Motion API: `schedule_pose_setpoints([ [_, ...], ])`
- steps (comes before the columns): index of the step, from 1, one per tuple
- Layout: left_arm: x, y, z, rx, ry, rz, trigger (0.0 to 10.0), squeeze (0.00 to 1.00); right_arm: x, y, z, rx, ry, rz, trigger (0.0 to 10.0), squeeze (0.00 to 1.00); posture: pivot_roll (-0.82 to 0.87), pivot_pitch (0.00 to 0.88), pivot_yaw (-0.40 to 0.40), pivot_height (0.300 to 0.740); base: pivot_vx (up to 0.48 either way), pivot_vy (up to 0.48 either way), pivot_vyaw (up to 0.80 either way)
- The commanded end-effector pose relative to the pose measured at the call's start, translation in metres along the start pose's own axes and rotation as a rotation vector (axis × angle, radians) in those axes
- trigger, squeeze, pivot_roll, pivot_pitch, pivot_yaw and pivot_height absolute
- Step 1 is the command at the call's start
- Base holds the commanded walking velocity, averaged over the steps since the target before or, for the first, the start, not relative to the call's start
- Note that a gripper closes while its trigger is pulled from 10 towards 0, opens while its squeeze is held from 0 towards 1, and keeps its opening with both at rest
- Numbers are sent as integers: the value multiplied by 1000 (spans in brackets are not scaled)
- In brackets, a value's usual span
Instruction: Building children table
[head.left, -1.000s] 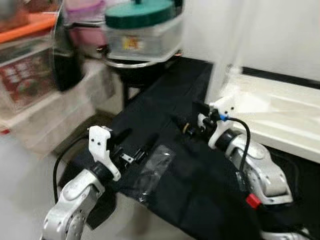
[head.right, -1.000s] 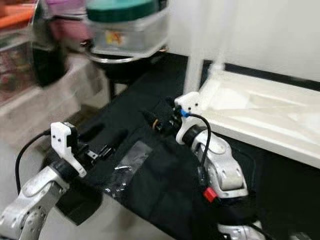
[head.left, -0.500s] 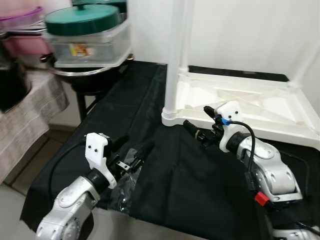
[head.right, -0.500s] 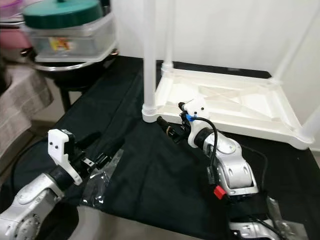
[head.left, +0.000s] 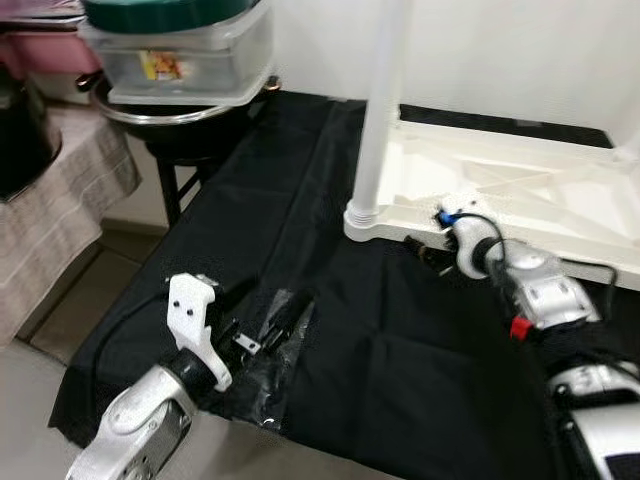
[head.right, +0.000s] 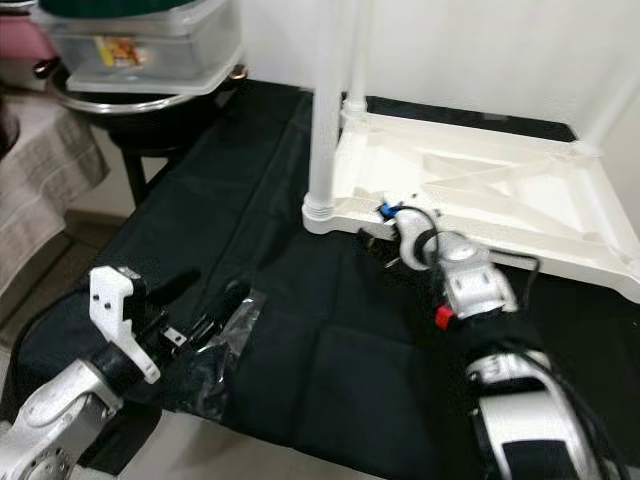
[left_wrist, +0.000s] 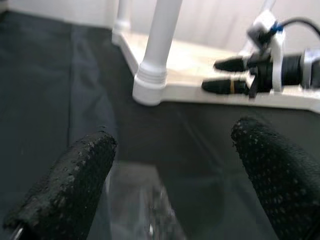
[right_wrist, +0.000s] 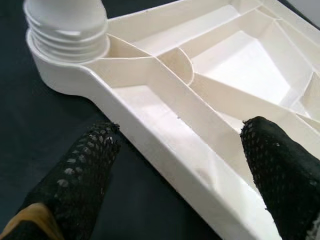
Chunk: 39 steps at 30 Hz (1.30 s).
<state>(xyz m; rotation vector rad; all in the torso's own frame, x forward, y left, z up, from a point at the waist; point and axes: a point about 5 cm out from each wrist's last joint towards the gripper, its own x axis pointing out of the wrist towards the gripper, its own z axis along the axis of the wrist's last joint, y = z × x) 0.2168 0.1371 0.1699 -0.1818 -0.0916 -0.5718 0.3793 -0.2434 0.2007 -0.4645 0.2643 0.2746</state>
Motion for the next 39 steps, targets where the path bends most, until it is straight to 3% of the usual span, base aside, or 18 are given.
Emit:
schedule_pose_setpoints([
  [1,-7,-3,1,8,20,2,10000,0,-1,-8,-1,-15,10,17,10000,0,104,200,-4,740,0,0,0],
  [6,-15,-7,1,2,41,12,10000,0,-2,-20,-7,-46,79,58,10000,0,117,222,1,740,0,0,0],
  [12,-18,-8,2,2,57,17,10000,0,-2,-17,-15,-32,138,169,10000,0,124,229,1,740,0,0,0],
  [14,-19,-8,2,4,60,21,10000,0,-3,-10,-22,-39,183,269,10000,0,123,229,0,740,0,0,0],
  [25,-18,-7,2,8,63,39,10000,0,-16,-7,-33,-196,267,542,10000,0,107,208,-16,740,0,0,0],
  [27,-17,-6,2,12,61,38,10000,0,-24,-9,-37,-262,312,655,10000,0,101,201,-17,740,0,0,0],
  [39,-15,-3,2,15,62,41,10000,0,-49,-14,-35,-408,361,908,10000,0,88,193,-16,740,0,0,0],
])
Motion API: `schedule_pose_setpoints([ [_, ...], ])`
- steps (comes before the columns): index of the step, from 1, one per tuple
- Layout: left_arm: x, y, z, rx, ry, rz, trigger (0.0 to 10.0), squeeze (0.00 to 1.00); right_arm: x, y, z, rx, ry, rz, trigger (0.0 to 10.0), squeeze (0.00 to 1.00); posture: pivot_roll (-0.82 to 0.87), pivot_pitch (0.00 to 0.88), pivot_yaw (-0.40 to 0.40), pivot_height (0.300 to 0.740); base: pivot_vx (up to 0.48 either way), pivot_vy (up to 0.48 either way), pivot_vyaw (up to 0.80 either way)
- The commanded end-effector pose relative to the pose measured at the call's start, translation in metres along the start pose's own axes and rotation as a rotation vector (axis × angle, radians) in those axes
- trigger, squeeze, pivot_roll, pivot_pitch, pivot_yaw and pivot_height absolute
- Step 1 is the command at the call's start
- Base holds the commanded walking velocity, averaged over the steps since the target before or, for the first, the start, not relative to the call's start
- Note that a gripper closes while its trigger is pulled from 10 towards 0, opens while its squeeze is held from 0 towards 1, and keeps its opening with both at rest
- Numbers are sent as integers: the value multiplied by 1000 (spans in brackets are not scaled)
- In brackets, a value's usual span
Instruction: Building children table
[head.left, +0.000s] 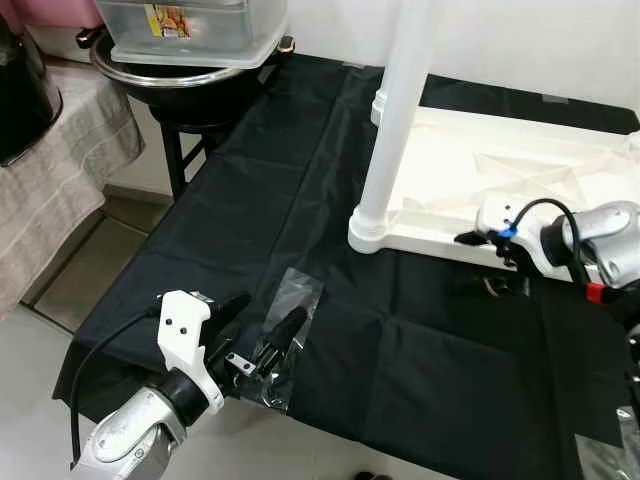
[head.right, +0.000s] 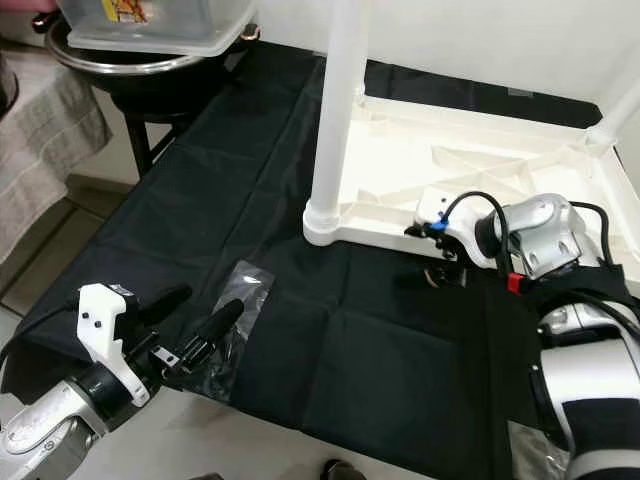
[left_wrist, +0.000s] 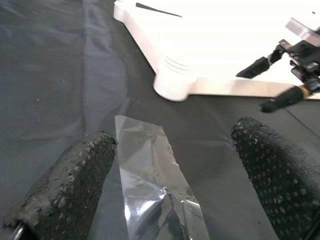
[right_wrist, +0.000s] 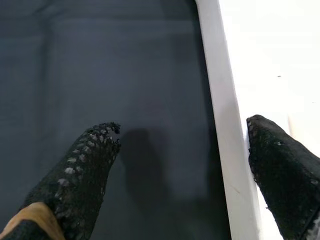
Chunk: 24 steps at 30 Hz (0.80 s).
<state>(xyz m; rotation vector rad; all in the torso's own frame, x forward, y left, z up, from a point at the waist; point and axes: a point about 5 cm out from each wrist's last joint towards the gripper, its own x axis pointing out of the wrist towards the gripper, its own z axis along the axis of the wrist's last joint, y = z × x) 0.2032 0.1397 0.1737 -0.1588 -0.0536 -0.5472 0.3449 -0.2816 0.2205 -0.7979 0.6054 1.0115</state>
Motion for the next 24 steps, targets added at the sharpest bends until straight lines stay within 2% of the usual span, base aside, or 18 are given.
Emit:
schedule_pose_setpoints([
  [1,-2,3,-3,1,21,13,10000,0,12,22,-18,-11,101,223,10000,0,88,193,-16,740,0,0,0],
  [7,-2,4,-4,0,22,14,10000,0,4,27,-20,-61,133,274,10000,0,77,191,-17,740,0,0,0],
  [11,-1,7,-5,-1,23,20,10000,0,-5,50,-24,-149,150,383,10000,0,50,189,-21,740,0,0,0],
  [15,0,8,-7,-2,25,20,10000,0,-10,61,-24,-174,151,421,10000,0,43,180,-21,740,0,0,0],
  [20,3,8,-8,-5,24,6,10000,0,-23,75,-10,-186,72,446,10000,0,33,173,-21,740,0,0,0],
  [24,3,8,-9,-5,24,5,10000,0,-24,75,-8,-189,58,435,10000,0,26,169,-19,740,0,0,0],
])
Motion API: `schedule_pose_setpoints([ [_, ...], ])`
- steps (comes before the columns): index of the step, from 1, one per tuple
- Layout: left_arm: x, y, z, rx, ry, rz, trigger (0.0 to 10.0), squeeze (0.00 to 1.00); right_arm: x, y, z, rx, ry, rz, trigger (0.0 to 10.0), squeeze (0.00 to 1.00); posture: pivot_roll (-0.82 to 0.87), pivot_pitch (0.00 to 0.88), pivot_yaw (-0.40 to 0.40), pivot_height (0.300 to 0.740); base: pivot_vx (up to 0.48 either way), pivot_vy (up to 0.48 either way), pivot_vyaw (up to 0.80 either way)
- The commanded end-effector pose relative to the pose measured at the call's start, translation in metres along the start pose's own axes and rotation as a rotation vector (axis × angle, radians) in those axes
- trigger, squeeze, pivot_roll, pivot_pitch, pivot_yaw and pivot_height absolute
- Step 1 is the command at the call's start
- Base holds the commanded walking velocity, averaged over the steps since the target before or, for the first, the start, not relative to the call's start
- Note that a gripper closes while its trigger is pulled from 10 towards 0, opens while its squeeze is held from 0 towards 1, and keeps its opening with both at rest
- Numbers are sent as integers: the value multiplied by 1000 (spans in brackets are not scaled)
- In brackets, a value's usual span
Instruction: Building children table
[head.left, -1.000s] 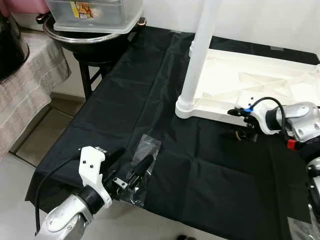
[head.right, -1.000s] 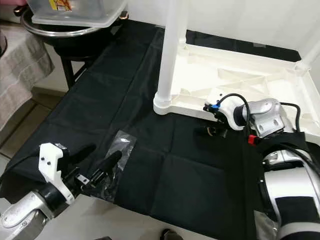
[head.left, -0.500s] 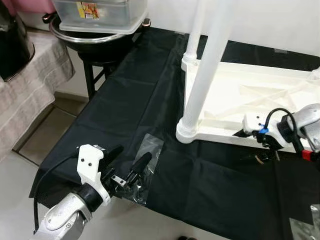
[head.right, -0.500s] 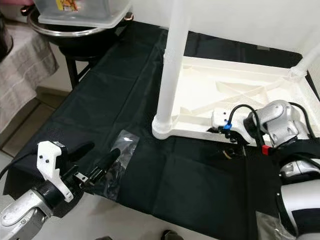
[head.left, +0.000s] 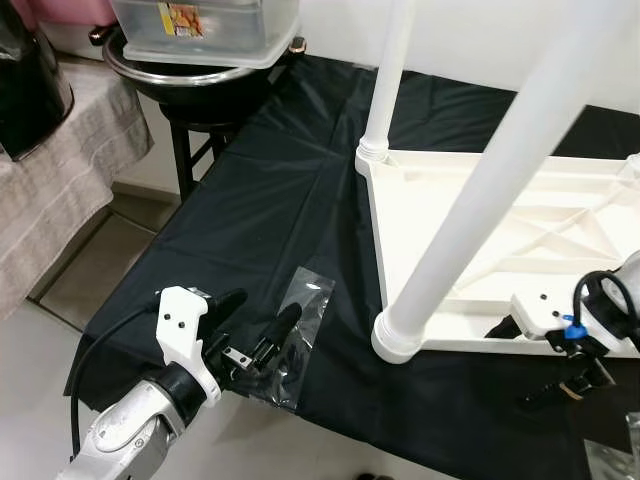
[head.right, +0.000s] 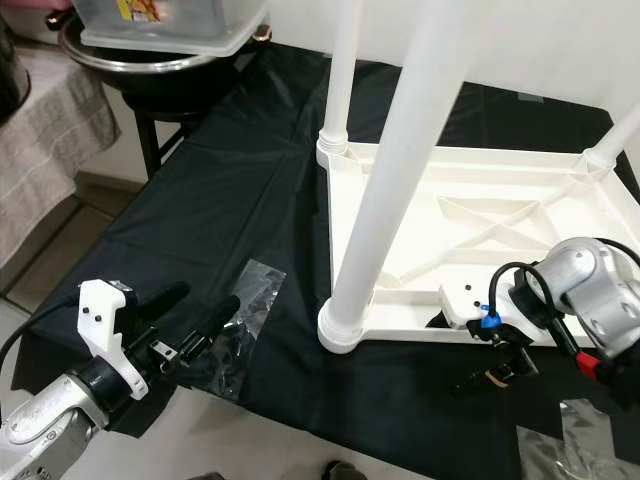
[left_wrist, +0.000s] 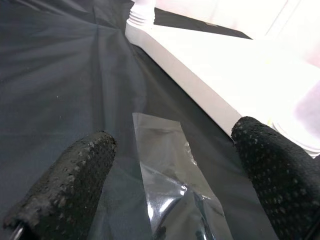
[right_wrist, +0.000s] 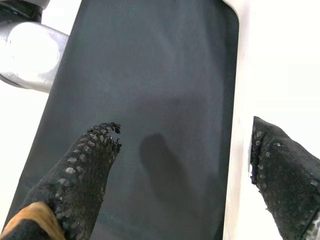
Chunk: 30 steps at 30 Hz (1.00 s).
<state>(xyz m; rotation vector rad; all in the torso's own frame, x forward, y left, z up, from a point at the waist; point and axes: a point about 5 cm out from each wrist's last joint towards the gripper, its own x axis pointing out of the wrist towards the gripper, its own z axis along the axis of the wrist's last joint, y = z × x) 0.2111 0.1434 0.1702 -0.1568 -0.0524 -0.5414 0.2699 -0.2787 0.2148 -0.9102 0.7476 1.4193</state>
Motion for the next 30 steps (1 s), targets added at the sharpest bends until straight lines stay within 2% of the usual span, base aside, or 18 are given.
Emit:
schedule_pose_setpoints([
  [1,0,0,-7,-9,23,-4,10000,0,0,2,3,3,-41,20,10000,0,28,168,-21,740,0,0,0],
  [3,1,-1,-7,-9,22,-7,10000,0,-3,-1,7,4,-83,-25,10000,0,30,167,-19,740,0,0,0],
  [4,1,-1,-7,-8,22,-9,10000,0,-8,-5,12,14,-153,-83,10000,0,32,168,-17,740,0,0,0],
  [6,1,-1,-7,-8,22,-9,10000,0,-8,-5,12,14,-153,-83,10000,0,32,168,-17,740,0,0,0],
  [8,0,2,-8,-5,28,-6,10000,0,-14,-5,21,34,-287,-176,10000,0,32,174,-14,740,0,0,0],
  [9,0,2,-8,-5,28,-6,10000,0,-14,-5,21,34,-287,-176,10000,0,32,174,-14,740,0,0,0],
  [11,-3,6,-11,0,45,6,10000,0,-13,1,33,68,-435,-239,10000,0,31,173,-12,740,0,0,0],
  [12,-4,8,-12,-1,49,12,10000,0,-10,6,39,83,-508,-236,10000,0,31,178,-12,740,0,0,0],
  [14,-5,11,-13,-1,54,19,10000,0,-5,14,48,91,-585,-210,10000,0,29,176,-10,740,0,0,0],
  [18,-5,12,-14,0,56,21,10000,0,-3,17,51,92,-607,-201,10000,0,26,175,-9,740,0,0,0],
  [21,-6,14,-16,7,65,22,10000,0,13,17,62,65,-643,-234,10000,0,23,173,-11,740,0,0,0],
  [22,-6,14,-16,7,65,22,10000,0,13,17,62,65,-643,-234,10000,0,23,173,-11,740,0,0,0],
  [27,-4,11,-18,9,63,11,10000,0,27,0,72,98,-702,-429,10000,0,19,174,-15,740,0,0,0],
  [30,-4,11,-19,9,63,7,10000,0,29,-3,74,112,-715,-465,10000,0,19,174,-15,740,0,0,0],
])
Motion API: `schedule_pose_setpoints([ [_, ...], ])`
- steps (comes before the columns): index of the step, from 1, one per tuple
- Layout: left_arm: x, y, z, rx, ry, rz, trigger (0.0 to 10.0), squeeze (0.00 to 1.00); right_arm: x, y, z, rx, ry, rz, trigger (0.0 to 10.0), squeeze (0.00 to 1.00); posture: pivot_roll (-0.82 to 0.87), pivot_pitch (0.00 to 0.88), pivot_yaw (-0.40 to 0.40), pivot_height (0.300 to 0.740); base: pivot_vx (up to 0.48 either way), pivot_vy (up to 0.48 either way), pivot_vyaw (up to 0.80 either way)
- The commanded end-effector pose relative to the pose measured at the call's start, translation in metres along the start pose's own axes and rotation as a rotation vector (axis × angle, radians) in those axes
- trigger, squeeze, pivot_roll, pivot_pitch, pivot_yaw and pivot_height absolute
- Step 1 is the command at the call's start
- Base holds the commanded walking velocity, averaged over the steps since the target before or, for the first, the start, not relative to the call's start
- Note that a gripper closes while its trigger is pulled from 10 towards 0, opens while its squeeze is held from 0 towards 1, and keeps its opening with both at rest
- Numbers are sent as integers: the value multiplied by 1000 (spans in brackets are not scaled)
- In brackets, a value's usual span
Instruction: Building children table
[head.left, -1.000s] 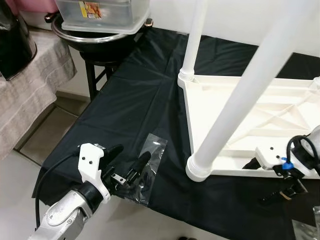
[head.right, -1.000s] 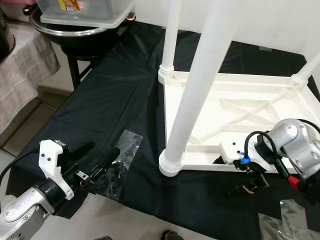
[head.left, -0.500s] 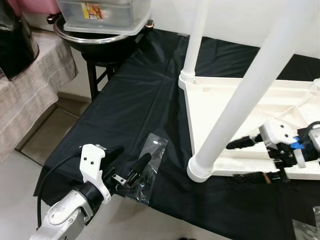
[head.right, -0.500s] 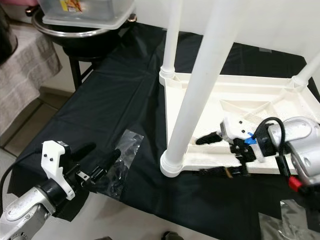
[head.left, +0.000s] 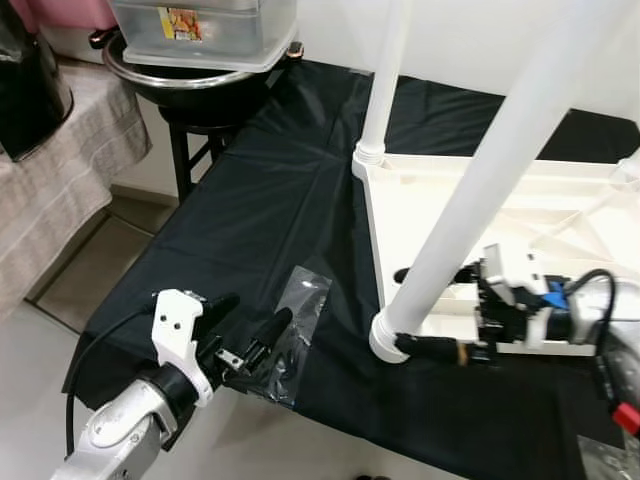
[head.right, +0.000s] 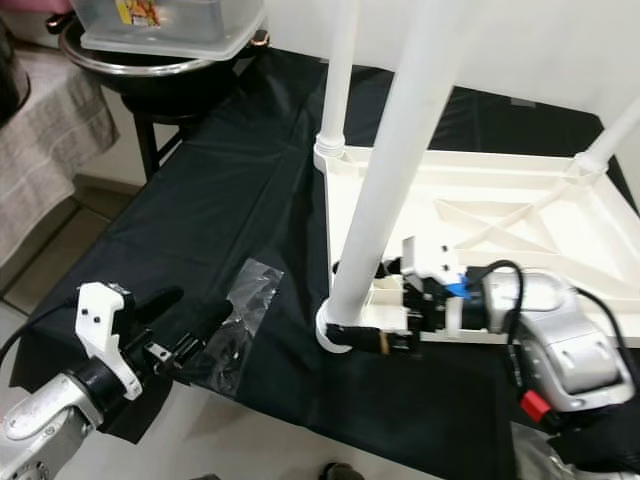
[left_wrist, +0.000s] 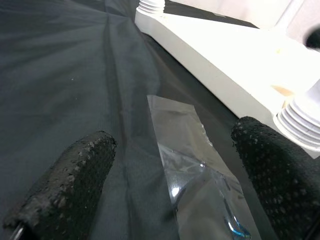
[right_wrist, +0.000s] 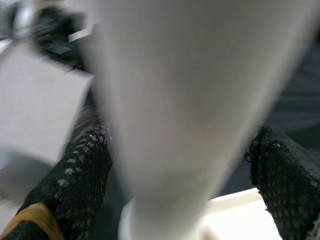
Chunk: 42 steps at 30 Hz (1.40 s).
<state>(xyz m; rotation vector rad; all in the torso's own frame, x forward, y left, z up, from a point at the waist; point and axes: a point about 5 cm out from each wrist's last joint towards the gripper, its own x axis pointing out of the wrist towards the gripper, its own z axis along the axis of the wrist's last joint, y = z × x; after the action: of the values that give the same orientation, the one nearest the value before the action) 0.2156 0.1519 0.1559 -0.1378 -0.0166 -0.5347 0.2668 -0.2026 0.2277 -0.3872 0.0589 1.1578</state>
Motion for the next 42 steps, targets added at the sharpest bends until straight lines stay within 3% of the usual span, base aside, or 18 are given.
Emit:
schedule_pose_setpoints([
  [1,-2,-2,-6,6,22,-12,10000,0,7,5,-1,11,-16,-7,10000,0,20,173,-16,740,0,0,0],
  [5,-2,-7,-6,16,9,-44,10000,0,11,12,-3,62,-49,10,10000,0,20,174,-15,740,0,0,0],
  [8,-13,-15,-7,34,-10,-146,10000,0,2,18,-10,120,-43,92,10000,0,25,172,-12,740,0,0,0],
  [11,-17,-17,-8,40,-8,-180,10000,0,-4,19,-13,129,-22,136,10000,0,26,172,-10,740,0,0,0],
  [15,-22,-20,-9,41,-3,-232,10000,0,-13,8,-11,126,2,174,10000,0,32,174,-11,740,0,0,0],
  [21,-27,-26,-9,35,-8,-288,10000,0,-8,-8,-5,81,7,188,10000,0,48,188,-9,740,0,0,0],
  [22,-30,-26,-8,33,-10,-292,10000,0,-7,-12,-4,69,4,185,2039,0,55,190,-9,740,0,0,0],
  [24,-31,-26,-9,33,-8,-291,10000,0,-6,-13,-4,63,3,185,2039,0,55,190,-9,740,0,0,0],
  [25,-33,-26,-9,35,-8,-292,10000,0,-5,-14,-5,63,1,186,0,0,56,189,-10,740,0,0,0],
  [35,-37,-23,-16,30,-14,-301,10000,0,9,-8,-10,82,-37,196,0,0,51,187,-22,740,0,0,0],
  [37,-36,-23,-19,23,-20,-297,10000,0,17,-5,-16,105,-43,144,0,0,51,187,-22,740,0,0,0],
  [39,-36,-21,-20,8,-35,-281,10000,0,28,-1,-29,172,-37,-12,0,0,46,188,-49,740,0,0,0],
  [40,-36,-21,-20,8,-35,-281,10000,0,28,-1,-29,172,-37,-12,0,0,46,188,-49,740,0,0,0],
  [41,-35,-20,-21,4,-38,-277,10000,0,38,1,-42,224,32,-216,0,0,44,185,-60,740,0,0,0],
  [42,-35,-20,-21,4,-38,-277,10000,0,38,1,-42,224,32,-216,0,0,44,185,-60,740,0,0,0],
])
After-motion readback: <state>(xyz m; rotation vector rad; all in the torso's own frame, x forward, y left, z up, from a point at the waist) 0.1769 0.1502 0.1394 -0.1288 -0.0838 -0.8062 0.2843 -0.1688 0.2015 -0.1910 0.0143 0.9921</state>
